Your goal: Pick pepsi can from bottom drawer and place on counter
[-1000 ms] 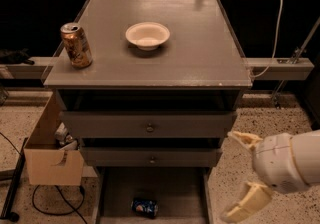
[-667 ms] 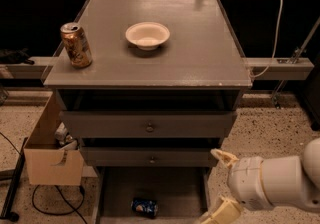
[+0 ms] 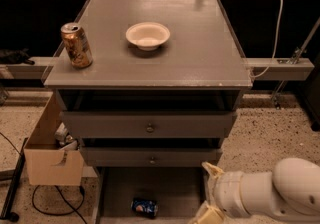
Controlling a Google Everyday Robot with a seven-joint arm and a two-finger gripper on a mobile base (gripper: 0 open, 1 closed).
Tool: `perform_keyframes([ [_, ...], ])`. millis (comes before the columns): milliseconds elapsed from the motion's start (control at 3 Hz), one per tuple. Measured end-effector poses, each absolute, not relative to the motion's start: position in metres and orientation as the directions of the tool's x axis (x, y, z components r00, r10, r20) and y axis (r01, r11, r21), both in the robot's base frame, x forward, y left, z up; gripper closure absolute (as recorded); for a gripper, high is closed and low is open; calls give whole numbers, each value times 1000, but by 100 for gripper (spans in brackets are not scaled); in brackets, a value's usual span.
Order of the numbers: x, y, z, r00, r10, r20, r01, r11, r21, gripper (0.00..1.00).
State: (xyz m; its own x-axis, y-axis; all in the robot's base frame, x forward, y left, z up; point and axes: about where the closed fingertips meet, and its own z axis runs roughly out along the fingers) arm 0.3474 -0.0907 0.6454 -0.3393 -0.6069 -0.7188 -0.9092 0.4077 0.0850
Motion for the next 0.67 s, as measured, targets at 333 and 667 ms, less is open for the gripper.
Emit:
perform_keyframes([
  [333,362,-86,620,-329,-635,-699,-916,396,71,0],
  [667,382,-107,594,-298,-720,-627,-916,399,-23,0],
])
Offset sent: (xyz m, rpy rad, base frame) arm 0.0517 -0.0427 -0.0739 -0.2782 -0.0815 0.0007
